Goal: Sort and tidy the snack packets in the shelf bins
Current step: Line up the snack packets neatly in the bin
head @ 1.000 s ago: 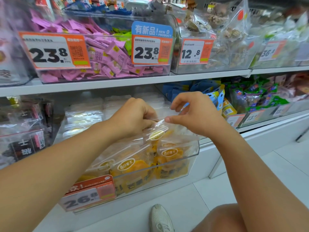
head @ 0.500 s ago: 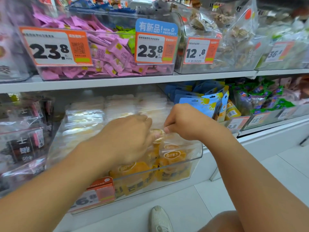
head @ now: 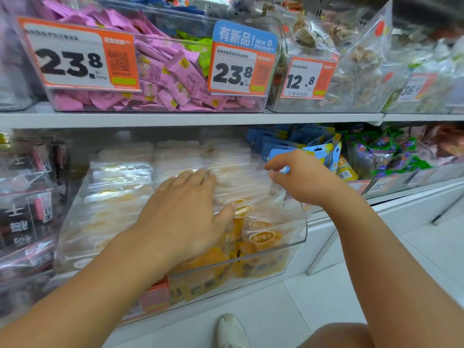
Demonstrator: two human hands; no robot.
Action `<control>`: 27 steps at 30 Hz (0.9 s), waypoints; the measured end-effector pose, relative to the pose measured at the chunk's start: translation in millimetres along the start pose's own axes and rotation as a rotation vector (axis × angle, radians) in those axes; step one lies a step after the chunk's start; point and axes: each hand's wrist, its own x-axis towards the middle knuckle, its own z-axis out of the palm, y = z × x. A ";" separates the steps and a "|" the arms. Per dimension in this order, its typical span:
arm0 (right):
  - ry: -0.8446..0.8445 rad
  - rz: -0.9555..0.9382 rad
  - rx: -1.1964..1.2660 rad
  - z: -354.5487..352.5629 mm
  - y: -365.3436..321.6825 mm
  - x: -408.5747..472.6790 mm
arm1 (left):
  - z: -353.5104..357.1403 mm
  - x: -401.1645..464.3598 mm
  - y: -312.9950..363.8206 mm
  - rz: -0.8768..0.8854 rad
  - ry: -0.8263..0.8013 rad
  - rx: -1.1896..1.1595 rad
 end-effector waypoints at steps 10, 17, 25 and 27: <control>-0.051 -0.061 0.002 -2.7 -4.7 7.1 | 0.8 4.2 -2.4 0.022 -0.103 0.028; 0.014 -0.435 0.134 -4.4 -36.4 -43.1 | -6.9 0.9 -13.0 0.020 -0.175 0.004; -0.274 -0.364 -0.075 21.7 -54.2 -28.3 | -3.1 -3.9 -9.7 -0.006 -0.103 -0.008; -0.244 -0.364 -0.118 23.5 -58.6 -24.8 | -2.2 -4.7 -8.8 -0.005 -0.080 0.000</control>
